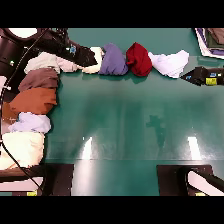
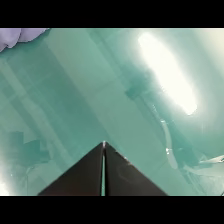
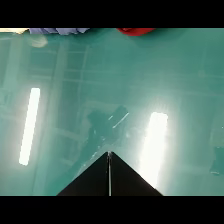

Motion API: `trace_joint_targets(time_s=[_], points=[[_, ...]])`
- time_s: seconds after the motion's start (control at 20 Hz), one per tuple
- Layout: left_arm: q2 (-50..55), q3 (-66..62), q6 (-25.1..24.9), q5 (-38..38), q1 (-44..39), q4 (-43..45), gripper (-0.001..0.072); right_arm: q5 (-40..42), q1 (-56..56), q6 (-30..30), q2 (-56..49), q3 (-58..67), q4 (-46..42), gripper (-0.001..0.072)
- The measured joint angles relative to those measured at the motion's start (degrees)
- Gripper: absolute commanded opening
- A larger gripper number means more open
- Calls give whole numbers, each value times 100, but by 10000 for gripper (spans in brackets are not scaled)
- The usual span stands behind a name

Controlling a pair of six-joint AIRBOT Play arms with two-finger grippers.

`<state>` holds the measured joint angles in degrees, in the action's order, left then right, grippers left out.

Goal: Fold the shirts.

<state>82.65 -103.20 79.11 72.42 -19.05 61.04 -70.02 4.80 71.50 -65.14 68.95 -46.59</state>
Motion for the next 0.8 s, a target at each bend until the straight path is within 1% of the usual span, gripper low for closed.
trace_joint_targets(time_s=[0.6,0.8], points=[[0,0,0,0,0,0,23,0,0,0,-33,-9,7,25],[0,0,0,-63,0,-4,23,229,0,0,-33,-11,33,25]])
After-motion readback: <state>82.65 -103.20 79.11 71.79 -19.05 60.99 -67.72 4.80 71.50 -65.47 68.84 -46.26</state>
